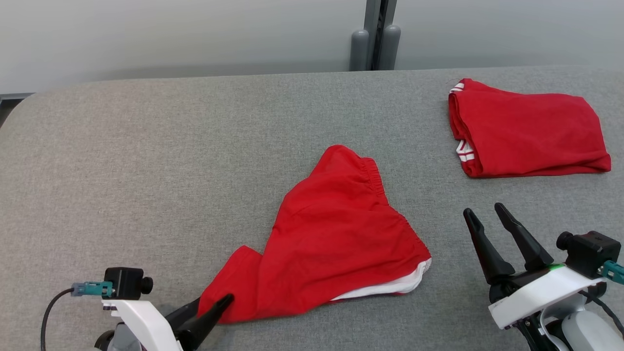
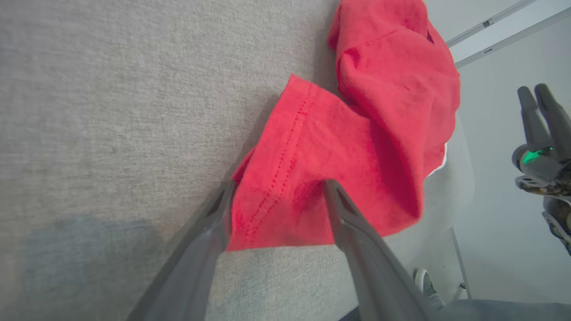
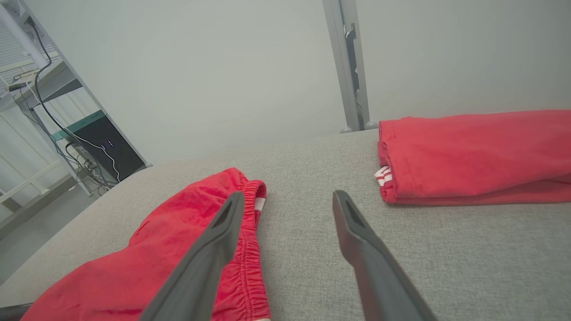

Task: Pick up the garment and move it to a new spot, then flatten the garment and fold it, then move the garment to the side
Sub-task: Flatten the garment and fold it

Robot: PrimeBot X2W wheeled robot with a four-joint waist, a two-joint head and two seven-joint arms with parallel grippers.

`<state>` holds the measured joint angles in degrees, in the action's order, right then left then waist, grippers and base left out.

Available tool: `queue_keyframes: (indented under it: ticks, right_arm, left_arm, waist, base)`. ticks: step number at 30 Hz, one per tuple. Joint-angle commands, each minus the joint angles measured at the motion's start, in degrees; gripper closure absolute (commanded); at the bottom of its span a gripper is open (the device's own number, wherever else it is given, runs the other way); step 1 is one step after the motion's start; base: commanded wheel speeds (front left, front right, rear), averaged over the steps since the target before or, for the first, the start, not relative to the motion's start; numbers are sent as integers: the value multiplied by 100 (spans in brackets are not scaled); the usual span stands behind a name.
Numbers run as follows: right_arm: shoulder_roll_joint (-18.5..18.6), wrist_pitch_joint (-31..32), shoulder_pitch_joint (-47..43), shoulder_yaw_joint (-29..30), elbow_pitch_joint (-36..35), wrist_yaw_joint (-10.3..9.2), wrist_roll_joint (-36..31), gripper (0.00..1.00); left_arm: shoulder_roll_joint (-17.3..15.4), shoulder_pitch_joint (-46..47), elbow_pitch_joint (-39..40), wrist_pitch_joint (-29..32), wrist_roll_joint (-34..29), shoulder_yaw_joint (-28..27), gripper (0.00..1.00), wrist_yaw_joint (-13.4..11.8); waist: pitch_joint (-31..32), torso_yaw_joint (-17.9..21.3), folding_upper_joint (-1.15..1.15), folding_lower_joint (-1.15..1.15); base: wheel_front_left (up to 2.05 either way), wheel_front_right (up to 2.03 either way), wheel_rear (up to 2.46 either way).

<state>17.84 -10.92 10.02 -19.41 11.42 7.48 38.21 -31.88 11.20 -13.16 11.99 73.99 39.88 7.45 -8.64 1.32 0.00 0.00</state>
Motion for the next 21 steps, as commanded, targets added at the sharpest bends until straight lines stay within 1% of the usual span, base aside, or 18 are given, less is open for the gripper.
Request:
queue_keyframes:
  ticks: [1, 2, 3, 5, 6, 12, 16, 21]
  right_arm:
    - [-2, 11, 20, 8, -13, 4, -53, 0]
    - [-7, 14, 10, 6, -6, 4, -55, 0]
    - [-10, 20, 1, 3, -1, 4, -51, 0]
    - [-16, 27, -9, -6, 8, 4, -48, 0]
    - [-17, 37, -12, -11, 12, 4, -50, 0]
    - [-20, 66, -15, -26, 35, 4, -48, 0]
    - [-30, 53, 0, -15, 56, 4, -73, 0]
    - [-48, 33, 30, 0, 95, 4, -110, 0]
  left_arm:
    - [-90, 134, 35, -67, 18, 4, 39, 6]
    - [-113, 139, 54, -114, 28, 27, 59, 6]
    - [-126, 135, 63, -159, 39, 53, 72, 6]
    - [-160, 133, 77, -214, 67, 106, 93, 6]
    - [-178, 142, 106, -247, 71, 136, 100, 6]
    - [-281, 192, 297, -272, 238, 289, 100, 6]
    - [-314, 266, 392, -573, 256, 249, 100, 6]
    - [-276, 342, 412, -1042, 454, 58, 100, 6]
  waist:
    - [0, 3, 0, 0]
    - [2, 4, 0, 0]
    - [4, 6, 0, 0]
    - [6, 7, 0, 0]
    - [8, 8, 0, 0]
    - [10, 11, 0, 0]
    - [-11, 26, 0, 0]
    - [-35, 53, 0, 0]
  base:
    - [0, 0, 0]
    - [0, 0, 0]
    - [0, 0, 0]
    - [0, 0, 0]
    - [0, 0, 0]
    - [0, 0, 0]
    - [0, 0, 0]
    - [0, 0, 0]
